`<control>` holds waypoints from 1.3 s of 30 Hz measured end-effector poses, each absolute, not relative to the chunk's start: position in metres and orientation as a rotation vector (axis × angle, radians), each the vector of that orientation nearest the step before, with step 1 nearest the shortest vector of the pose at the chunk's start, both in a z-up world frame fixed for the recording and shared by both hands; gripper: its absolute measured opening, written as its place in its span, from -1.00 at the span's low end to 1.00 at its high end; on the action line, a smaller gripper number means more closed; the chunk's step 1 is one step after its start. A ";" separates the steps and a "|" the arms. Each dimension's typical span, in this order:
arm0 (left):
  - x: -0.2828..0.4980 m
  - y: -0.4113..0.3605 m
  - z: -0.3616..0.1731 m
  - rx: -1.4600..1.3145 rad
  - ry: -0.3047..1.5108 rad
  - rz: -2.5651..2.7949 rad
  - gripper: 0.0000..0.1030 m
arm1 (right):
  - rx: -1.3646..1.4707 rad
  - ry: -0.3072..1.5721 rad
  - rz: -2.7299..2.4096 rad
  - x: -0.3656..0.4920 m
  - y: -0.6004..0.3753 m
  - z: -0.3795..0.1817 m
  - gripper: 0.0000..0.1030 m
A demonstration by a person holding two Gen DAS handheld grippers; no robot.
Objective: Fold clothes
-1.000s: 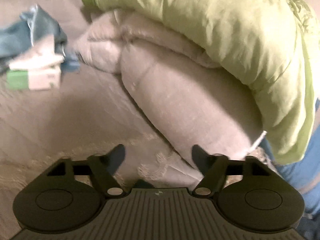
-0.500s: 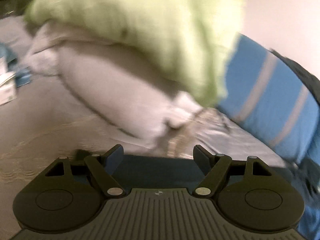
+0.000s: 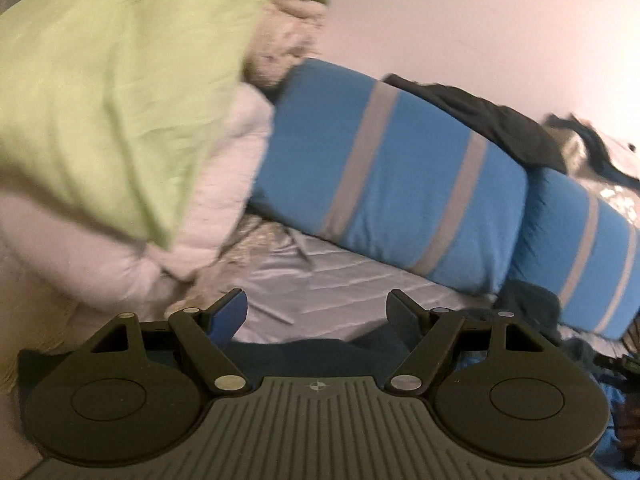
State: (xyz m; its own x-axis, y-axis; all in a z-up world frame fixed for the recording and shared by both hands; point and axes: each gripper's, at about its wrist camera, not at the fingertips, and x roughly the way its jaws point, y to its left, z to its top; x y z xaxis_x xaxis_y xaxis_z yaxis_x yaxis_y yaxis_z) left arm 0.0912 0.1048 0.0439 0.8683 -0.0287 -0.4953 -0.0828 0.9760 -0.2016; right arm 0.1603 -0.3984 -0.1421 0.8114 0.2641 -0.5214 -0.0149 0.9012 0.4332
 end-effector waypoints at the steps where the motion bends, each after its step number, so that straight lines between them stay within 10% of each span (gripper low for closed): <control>1: 0.094 0.101 0.045 -0.218 0.521 0.014 0.49 | 0.410 0.604 0.150 0.159 -0.396 -0.141 1.00; 21: 0.145 0.055 0.099 -0.213 0.417 -0.015 0.49 | 0.268 0.464 0.160 0.158 -0.372 -0.121 1.00; 39: 0.198 0.005 0.278 -0.228 0.267 0.007 0.52 | 0.185 0.121 0.010 0.182 -0.451 0.123 1.00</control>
